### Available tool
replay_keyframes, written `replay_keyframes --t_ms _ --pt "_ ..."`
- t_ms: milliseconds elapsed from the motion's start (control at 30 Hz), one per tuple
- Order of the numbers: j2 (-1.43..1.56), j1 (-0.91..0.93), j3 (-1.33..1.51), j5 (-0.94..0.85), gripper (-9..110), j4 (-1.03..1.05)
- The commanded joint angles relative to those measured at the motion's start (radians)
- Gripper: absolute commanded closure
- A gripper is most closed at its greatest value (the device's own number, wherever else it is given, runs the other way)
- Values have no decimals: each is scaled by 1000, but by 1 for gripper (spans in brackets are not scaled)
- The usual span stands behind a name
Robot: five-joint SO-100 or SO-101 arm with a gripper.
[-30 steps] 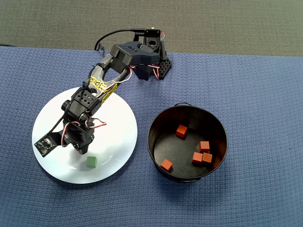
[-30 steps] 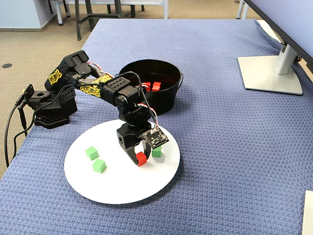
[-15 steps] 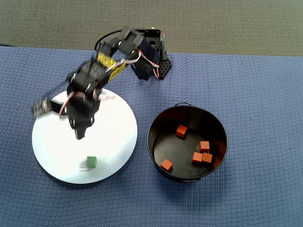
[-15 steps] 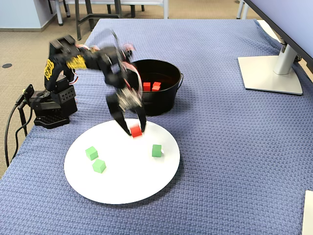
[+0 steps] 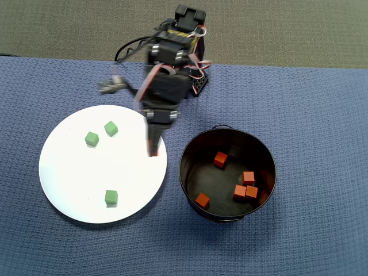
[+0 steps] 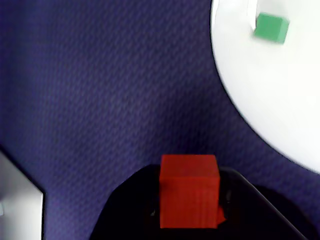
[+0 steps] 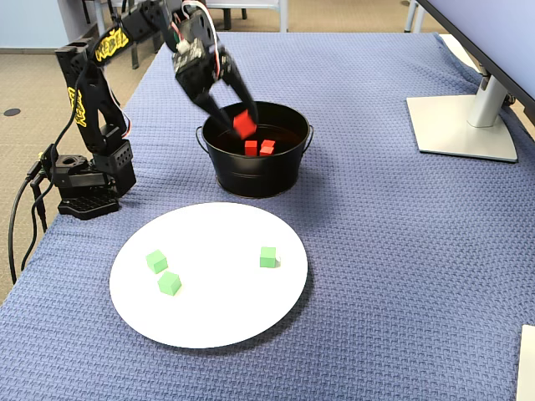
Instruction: Pick up the red cubes from the white plate and place them in the black recipient
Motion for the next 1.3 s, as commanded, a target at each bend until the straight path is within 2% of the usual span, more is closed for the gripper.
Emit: replay_keyframes --t_ms 0,133,200,233,333,533,700,767,867,967,1133,1267 --pt "129 -193 141 112 102 -120" --pt "133 -342 209 173 99 -135" --pt "132 -394 245 175 82 -155" --pt "132 -410 258 181 77 -166" --pt "130 -417 250 196 73 -164" --pt "166 -268 189 173 75 -123" --pt "199 -2 115 172 82 -54" --pt "230 138 144 195 85 -86" --pt "256 319 232 181 87 -184" --pt "272 448 345 158 97 -273" --pt "321 546 618 132 101 -465" --pt "388 538 853 140 102 -578"
